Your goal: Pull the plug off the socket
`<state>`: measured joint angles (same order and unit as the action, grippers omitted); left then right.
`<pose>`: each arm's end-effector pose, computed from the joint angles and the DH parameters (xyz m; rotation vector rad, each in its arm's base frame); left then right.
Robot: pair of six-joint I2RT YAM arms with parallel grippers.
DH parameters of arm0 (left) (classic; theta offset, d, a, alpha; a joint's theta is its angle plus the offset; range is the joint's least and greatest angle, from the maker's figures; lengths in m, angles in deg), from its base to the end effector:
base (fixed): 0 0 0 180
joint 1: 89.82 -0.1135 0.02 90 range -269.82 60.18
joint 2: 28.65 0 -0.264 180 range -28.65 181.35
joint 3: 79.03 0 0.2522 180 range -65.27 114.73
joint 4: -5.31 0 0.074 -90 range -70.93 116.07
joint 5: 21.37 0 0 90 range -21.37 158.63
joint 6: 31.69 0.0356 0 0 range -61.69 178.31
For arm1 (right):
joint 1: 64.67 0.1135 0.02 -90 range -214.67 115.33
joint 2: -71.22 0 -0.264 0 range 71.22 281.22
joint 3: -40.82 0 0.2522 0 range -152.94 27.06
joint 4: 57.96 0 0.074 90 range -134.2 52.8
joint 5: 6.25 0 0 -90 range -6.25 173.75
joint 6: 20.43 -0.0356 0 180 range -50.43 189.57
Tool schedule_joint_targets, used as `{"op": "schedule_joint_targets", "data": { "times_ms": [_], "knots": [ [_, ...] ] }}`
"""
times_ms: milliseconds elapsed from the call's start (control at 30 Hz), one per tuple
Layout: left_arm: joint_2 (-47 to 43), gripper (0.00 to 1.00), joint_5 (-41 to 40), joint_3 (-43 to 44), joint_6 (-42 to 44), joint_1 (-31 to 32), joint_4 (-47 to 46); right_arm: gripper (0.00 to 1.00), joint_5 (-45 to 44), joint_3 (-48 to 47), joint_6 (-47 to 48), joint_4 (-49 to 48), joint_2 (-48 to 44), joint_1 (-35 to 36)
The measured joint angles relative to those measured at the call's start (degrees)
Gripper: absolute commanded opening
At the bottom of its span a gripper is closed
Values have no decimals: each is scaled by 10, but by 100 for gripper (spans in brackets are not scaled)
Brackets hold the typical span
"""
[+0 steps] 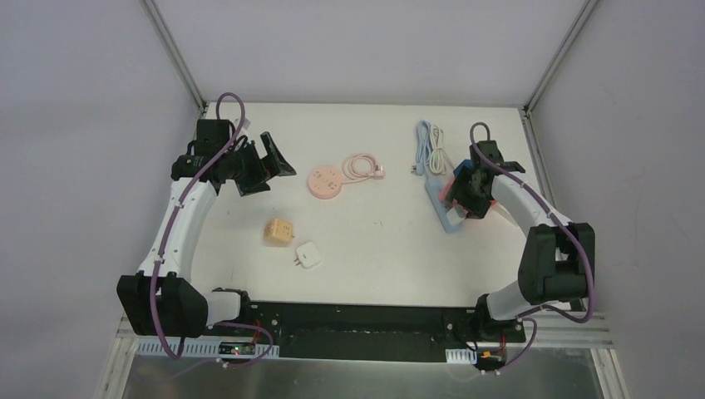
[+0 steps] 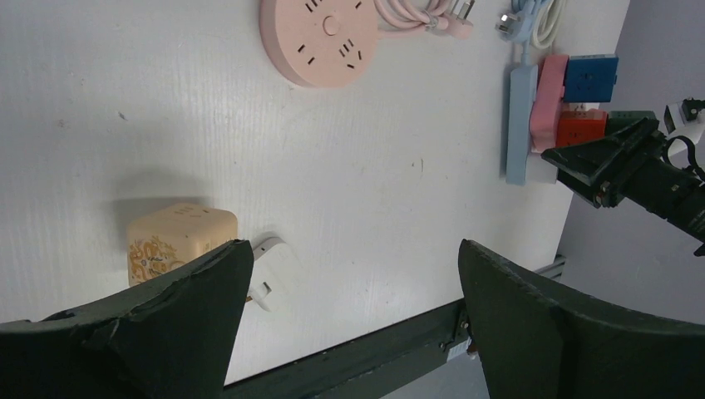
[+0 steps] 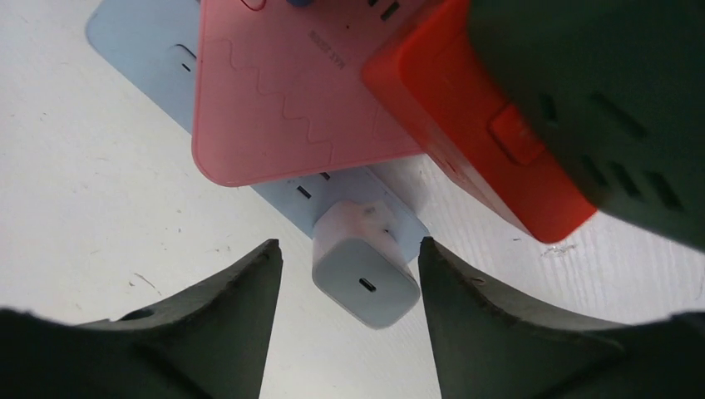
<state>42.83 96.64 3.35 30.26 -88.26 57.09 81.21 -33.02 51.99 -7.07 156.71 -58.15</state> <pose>0.2630 -0.0239 0.3425 -0.2723 2.3029 -0.8247 0.2950 0.0321 0.2285 0.2710 2.6490 0.0781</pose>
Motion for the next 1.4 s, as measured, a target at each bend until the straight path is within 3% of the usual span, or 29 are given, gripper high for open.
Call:
{"op": "schedule_joint_targets", "data": {
  "times_ms": [200, 500, 567, 733, 833, 967, 1167, 1400],
  "knots": [
    [0, 96, 4, 4, -5, 3, 0, 43, 1, 0, 5, -11, 11, 21],
    [0, 96, 3, 0, -13, 30, -6, 40, -3, 9, -40, -64, 19, 147],
    [1, 96, 2, -2, -14, 35, -5, 47, -6, 5, -52, -69, 28, 180],
    [19, 95, -1, -2, -18, 59, -10, 83, -7, -5, -87, -59, 62, 244],
    [37, 94, -1, -2, -23, 73, -14, 93, -18, -21, -103, -38, 61, 245],
    [56, 94, -1, -2, -27, 88, -18, 94, -44, -63, -107, -14, 31, 237],
    [65, 94, -1, 5, -33, 94, -24, 99, -114, -126, -107, 10, -88, 200],
    [76, 94, -2, 7, -42, 103, -32, 100, -212, -109, -102, 42, -191, 73]
  ]
}}
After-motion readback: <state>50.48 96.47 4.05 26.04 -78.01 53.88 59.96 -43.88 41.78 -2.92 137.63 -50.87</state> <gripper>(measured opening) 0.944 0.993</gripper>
